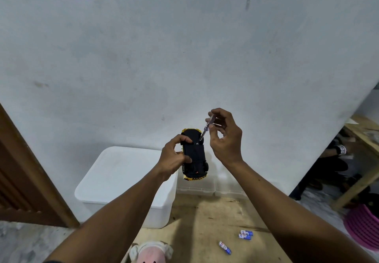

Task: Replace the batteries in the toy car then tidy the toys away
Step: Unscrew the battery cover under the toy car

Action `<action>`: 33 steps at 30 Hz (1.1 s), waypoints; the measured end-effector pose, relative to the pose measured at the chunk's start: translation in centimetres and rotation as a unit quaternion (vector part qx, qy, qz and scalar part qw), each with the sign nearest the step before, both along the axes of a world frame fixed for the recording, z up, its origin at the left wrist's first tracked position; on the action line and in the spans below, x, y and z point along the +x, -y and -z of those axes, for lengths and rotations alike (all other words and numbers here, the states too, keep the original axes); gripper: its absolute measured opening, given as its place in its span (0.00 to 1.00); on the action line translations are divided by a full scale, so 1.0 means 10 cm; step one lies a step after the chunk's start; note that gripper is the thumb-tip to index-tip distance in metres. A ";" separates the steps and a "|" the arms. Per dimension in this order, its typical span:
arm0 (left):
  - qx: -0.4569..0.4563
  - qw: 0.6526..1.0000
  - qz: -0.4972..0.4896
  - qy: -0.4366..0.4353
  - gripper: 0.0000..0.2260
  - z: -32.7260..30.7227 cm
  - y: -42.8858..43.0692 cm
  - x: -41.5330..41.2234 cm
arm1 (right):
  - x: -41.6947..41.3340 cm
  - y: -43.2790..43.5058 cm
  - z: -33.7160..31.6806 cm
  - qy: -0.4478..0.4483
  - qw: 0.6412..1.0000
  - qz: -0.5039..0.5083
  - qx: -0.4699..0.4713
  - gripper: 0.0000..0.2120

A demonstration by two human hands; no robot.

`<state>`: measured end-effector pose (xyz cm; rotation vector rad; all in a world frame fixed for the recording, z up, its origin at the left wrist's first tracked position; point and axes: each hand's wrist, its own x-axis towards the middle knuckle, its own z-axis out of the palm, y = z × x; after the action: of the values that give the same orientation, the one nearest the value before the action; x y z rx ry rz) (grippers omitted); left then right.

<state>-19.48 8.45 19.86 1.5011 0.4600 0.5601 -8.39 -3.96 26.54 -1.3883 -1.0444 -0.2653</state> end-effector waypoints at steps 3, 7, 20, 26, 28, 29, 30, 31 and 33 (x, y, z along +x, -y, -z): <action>0.001 1.000 0.001 0.000 0.24 -0.01 0.01 -0.01 | -0.02 0.02 -0.02 0.022 0.999 0.024 -0.004 0.17; 0.005 1.000 0.001 0.000 0.24 -0.03 0.02 -0.01 | 0.00 0.01 -0.01 -0.002 1.000 0.021 -0.006 0.18; -0.039 0.999 -0.004 -0.031 0.24 0.20 0.19 0.00 | 0.05 0.24 0.07 -0.112 0.993 0.017 0.027 0.22; -0.050 0.997 -0.005 -0.052 0.23 0.36 0.39 -0.01 | 0.29 0.76 0.58 -0.209 0.971 0.118 0.002 0.18; -0.056 0.997 -0.004 -0.057 0.23 0.42 0.46 0.01 | 0.40 1.04 1.02 -0.253 0.948 0.172 -0.084 0.17; -0.059 0.996 -0.002 -0.060 0.23 0.46 0.50 0.02 | 0.43 1.20 1.28 -0.268 0.934 0.188 -0.144 0.17; -0.060 0.996 -0.001 -0.063 0.23 0.48 0.53 0.03 | 0.43 1.35 1.53 -0.277 0.918 0.194 -0.206 0.18; -0.062 0.996 0.002 -0.065 0.23 0.52 0.56 0.03 | 0.42 1.49 1.78 -0.270 0.903 0.194 -0.271 0.19; -0.069 0.995 0.008 -0.070 0.23 0.59 0.62 0.05 | 0.37 1.75 2.25 -0.214 0.871 0.186 -0.401 0.20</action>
<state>-18.94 2.24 13.98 1.4157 0.5839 0.4042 -4.68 -21.42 4.00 -2.2789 -0.4963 0.2394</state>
